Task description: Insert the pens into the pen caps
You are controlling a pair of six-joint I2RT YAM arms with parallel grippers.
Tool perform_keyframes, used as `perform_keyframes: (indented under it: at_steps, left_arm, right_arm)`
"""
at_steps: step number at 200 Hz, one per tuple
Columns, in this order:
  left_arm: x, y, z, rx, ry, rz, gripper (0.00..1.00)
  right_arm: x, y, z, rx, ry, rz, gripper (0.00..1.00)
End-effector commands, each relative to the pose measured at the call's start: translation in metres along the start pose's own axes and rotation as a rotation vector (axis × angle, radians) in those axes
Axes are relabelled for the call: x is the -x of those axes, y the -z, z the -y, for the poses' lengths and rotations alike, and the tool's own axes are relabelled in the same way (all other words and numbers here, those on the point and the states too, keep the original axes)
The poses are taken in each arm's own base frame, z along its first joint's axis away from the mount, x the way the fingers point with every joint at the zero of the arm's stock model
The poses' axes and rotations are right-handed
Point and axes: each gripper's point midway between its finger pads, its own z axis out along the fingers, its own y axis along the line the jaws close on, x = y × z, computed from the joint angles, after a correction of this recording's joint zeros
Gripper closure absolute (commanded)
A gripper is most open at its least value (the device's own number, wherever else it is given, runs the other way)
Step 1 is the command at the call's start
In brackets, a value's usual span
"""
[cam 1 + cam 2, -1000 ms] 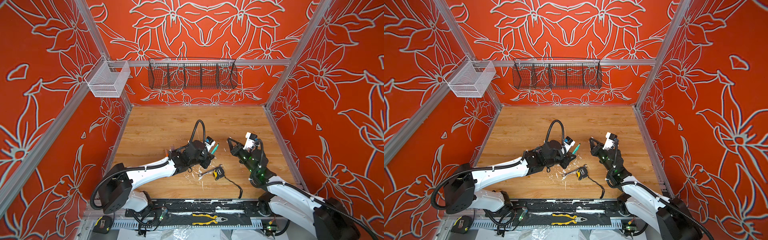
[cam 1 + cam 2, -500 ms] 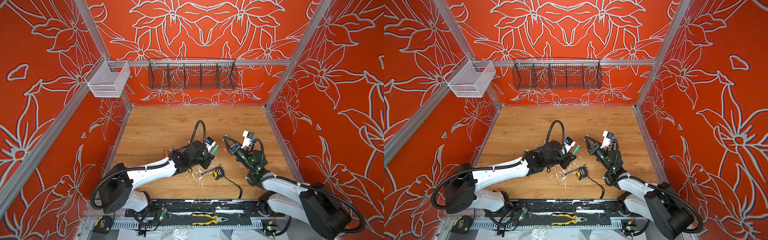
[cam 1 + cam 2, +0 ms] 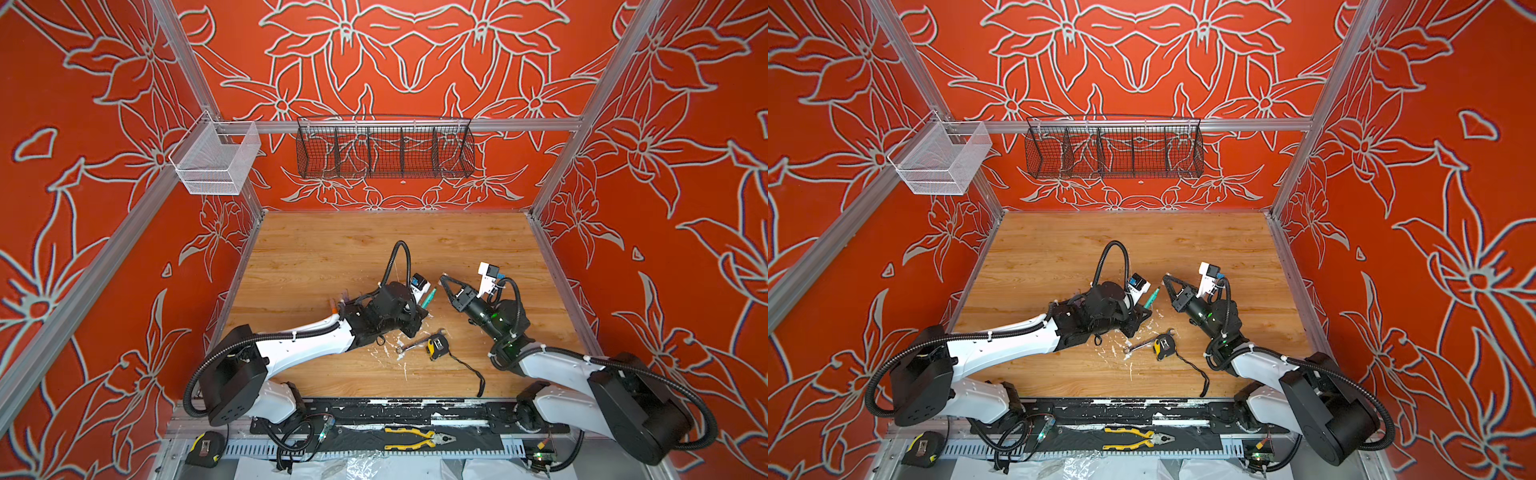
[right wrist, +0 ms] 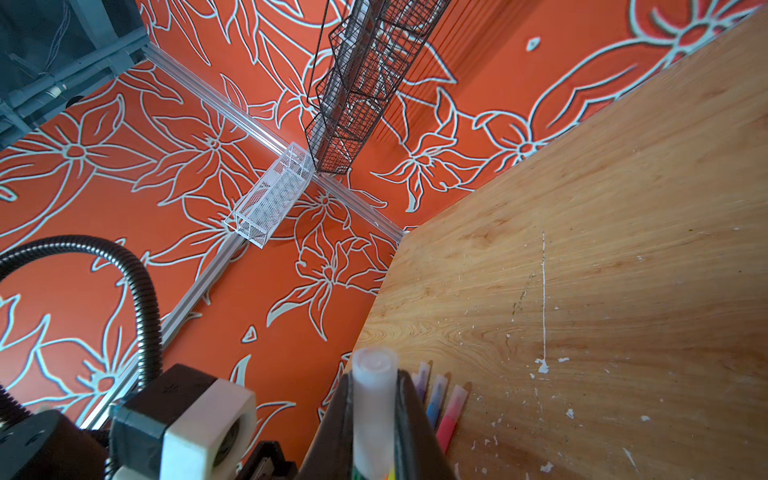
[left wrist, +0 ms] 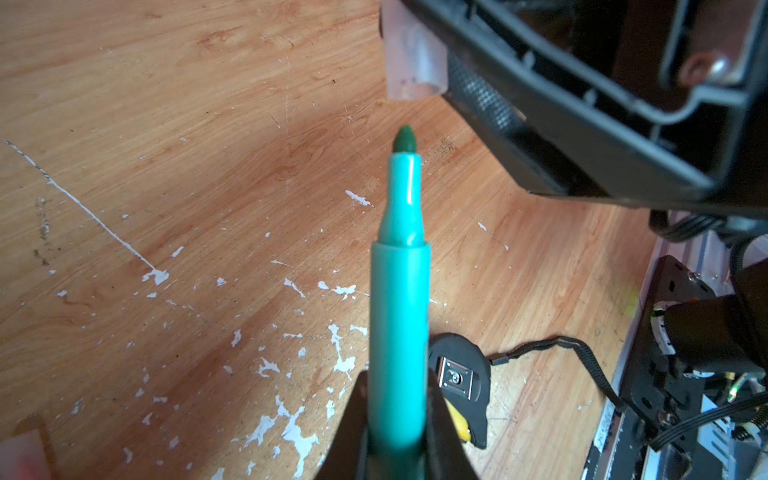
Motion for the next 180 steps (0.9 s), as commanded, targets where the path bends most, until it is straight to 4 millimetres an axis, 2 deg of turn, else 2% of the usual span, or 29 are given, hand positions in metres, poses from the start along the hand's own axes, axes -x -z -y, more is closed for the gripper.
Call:
perform_keyframes:
  at_steps: [1,124,180]
  left_arm:
    - [0.007,-0.001,0.003,0.007,0.003,0.003,1.0]
    - [0.01,0.005,-0.005,0.05,0.014,0.026,1.0]
    - [0.019,0.017,-0.018,-0.039,0.154,0.088,1.0]
  right_arm:
    - [0.007,-0.007,-0.025,0.087,0.007,0.009,1.0]
    - [-0.008,-0.016,-0.02,0.078,-0.001,-0.044,1.0]
    - [-0.028,-0.026,-0.022,0.09,-0.01,-0.108,1.0]
